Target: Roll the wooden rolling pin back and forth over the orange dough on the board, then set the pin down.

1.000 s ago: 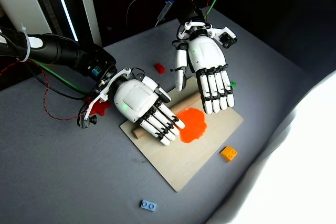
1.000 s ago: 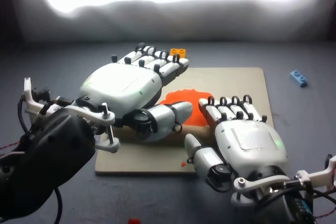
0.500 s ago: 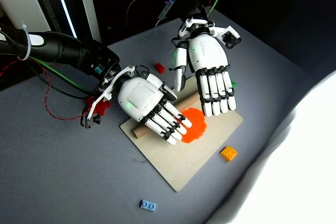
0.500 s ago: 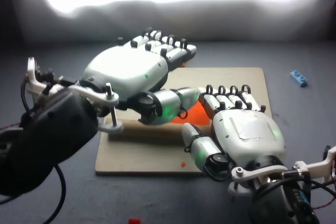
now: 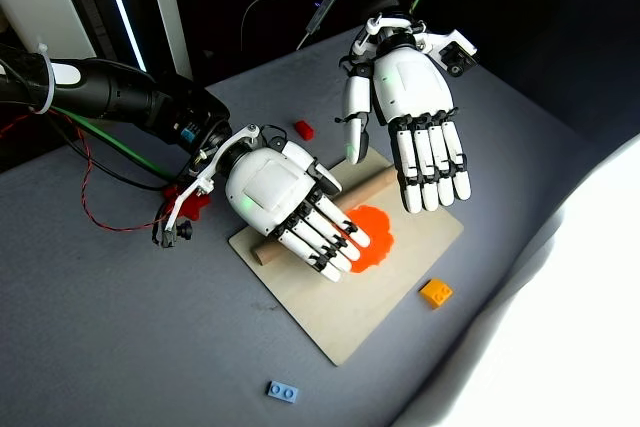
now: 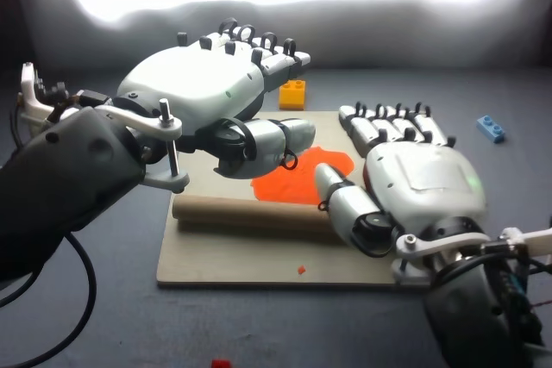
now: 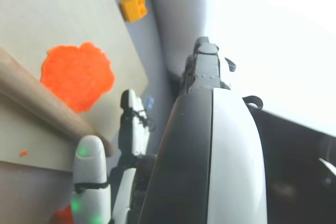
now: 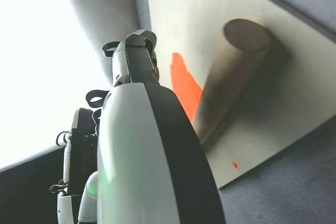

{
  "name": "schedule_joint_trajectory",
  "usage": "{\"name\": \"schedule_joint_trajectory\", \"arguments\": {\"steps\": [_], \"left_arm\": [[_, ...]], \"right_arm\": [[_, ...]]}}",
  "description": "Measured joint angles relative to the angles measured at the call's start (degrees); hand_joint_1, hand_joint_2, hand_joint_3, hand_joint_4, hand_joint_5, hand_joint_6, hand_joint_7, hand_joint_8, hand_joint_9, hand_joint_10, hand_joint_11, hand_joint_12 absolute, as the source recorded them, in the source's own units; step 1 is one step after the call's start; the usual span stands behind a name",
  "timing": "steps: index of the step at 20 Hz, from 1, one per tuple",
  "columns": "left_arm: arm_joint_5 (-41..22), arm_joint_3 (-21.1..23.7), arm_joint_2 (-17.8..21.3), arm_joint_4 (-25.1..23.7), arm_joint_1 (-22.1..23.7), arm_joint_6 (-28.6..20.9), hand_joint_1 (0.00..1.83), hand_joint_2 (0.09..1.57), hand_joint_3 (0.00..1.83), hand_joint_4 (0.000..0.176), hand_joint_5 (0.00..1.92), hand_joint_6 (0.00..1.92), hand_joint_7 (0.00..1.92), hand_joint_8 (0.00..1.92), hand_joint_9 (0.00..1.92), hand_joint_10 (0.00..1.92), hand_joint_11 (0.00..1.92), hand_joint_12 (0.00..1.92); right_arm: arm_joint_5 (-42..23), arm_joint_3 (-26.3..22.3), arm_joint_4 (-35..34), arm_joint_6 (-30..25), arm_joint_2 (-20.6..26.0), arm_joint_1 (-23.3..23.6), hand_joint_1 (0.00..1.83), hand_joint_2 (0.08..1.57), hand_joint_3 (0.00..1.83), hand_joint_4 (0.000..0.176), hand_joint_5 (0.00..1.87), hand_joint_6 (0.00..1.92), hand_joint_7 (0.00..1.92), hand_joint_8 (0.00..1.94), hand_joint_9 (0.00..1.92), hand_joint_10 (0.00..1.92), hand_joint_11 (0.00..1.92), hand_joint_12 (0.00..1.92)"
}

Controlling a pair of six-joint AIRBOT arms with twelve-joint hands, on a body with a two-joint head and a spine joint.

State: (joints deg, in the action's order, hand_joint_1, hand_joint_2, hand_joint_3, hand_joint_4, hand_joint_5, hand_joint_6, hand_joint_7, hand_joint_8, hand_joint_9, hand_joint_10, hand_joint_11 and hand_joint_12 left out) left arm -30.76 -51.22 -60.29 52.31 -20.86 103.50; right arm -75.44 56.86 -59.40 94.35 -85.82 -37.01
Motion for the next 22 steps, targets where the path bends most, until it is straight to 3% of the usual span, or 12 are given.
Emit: {"name": "schedule_joint_trajectory", "arguments": {"steps": [3, 5, 8, 9, 13, 15, 16, 17, 20, 21, 22], "left_arm": [[0.0, 1.3, 0.8, 3.4, 0.7, 3.1, 0.00, 1.47, 0.00, 0.000, 0.12, 0.00, 0.15, 0.00, 0.09, 0.00, 0.01, 0.03], [0.3, 2.3, 1.8, 6.5, 1.1, 5.9, 0.00, 1.47, 0.00, 0.000, 0.11, 0.00, 0.14, 0.00, 0.08, 0.00, 0.00, 0.03], [0.2, 2.9, 3.4, 7.3, 1.4, 6.4, 0.00, 1.46, 0.00, 0.000, 0.11, 0.00, 0.15, 0.00, 0.08, 0.00, 0.00, 0.03], [0.1, 3.5, 4.2, 7.5, 1.4, 6.4, 0.00, 1.45, 0.00, 0.000, 0.13, 0.00, 0.16, 0.00, 0.10, 0.00, 0.00, 0.10], [-0.1, 4.8, 5.6, 7.6, 1.7, 6.4, 0.00, 1.42, 0.00, 0.000, 0.20, 0.02, 0.24, 0.01, 0.16, 0.01, 0.00, 0.25], [0.8, 4.9, 5.6, 7.2, 1.8, 6.4, 0.00, 1.41, 0.00, 0.000, 0.26, 0.03, 0.31, 0.02, 0.21, 0.03, 0.00, 0.40], [1.4, 4.9, 5.6, 7.0, 2.1, 6.4, 0.00, 1.41, 0.00, 0.000, 0.26, 0.03, 0.31, 0.02, 0.21, 0.03, 0.00, 0.40], [1.9, 4.9, 5.6, 6.4, 2.2, 6.4, 0.00, 1.40, 0.00, 0.000, 0.32, 0.04, 0.39, 0.03, 0.28, 0.04, 0.00, 0.56], [2.5, 5.6, 5.6, 6.1, 2.2, 6.4, 0.00, 1.40, 0.00, 0.000, 0.42, 0.05, 0.50, 0.03, 0.37, 0.05, 0.00, 0.75], [2.7, 5.7, 5.6, 5.6, 2.2, 6.4, 0.00, 1.41, 0.00, 0.000, 0.47, 0.06, 0.54, 0.04, 0.42, 0.06, 0.00, 0.84], [2.7, 5.9, 5.6, 5.5, 2.2, 6.4, 0.00, 1.41, 0.00, 0.000, 0.50, 0.07, 0.58, 0.04, 0.45, 0.07, 0.00, 0.89]], "right_arm": [[0.5, -0.1, -0.4, 0.0, 1.1, 0.2, 0.00, 1.52, 0.00, 0.000, 0.26, 0.01, 0.28, 0.01, 0.20, 0.01, 0.00, 0.51], [0.7, -0.3, -0.2, -0.2, 2.3, 0.8, 0.00, 1.51, 0.00, 0.000, 0.23, 0.01, 0.26, 0.00, 0.18, 0.01, 0.00, 0.43], [0.7, -0.3, -0.1, -1.3, 3.8, 1.9, 0.00, 1.49, 0.00, 0.000, 0.23, 0.01, 0.27, 0.00, 0.19, 0.01, 0.00, 0.50], [0.6, -0.5, 0.3, -1.8, 4.4, 1.9, 0.00, 1.46, 0.00, 0.000, 0.23, 0.01, 0.26, 0.00, 0.17, 0.00, 0.00, 0.42], [0.5, -0.7, -0.2, -4.0, 6.3, 1.8, 0.00, 1.39, 0.00, 0.000, 0.26, 0.02, 0.29, 0.01, 0.20, 0.01, 0.00, 0.49], [0.3, -1.0, -0.2, -5.9, 6.9, 1.7, 0.00, 1.37, 0.00, 0.000, 0.35, 0.05, 0.37, 0.02, 0.28, 0.04, 0.00, 0.74], [0.4, -1.2, 0.1, -6.6, 7.2, 1.6, 0.00, 1.37, 0.00, 0.000, 0.35, 0.05, 0.37, 0.02, 0.28, 0.04, 0.00, 0.74], [0.7, -1.4, 1.3, -7.9, 7.7, 1.4, 0.00, 1.36, 0.00, 0.000, 0.46, 0.09, 0.48, 0.04, 0.37, 0.07, 0.00, 1.04], [2.2, -3.0, 8.6, -12.1, 10.4, 0.7, 0.00, 1.37, 0.00, 0.000, 0.63, 0.15, 0.68, 0.08, 0.58, 0.16, 0.00, 1.39], [2.3, -3.5, 9.3, -12.5, 11.0, 0.7, 0.00, 1.37, 0.00, 0.000, 0.67, 0.18, 0.74, 0.10, 0.64, 0.21, 0.00, 1.50], [2.6, -3.7, 9.0, -12.5, 11.3, 0.7, 0.00, 1.38, 0.00, 0.000, 0.67, 0.25, 0.77, 0.08, 0.60, 0.40, 0.02, 1.56]]}}
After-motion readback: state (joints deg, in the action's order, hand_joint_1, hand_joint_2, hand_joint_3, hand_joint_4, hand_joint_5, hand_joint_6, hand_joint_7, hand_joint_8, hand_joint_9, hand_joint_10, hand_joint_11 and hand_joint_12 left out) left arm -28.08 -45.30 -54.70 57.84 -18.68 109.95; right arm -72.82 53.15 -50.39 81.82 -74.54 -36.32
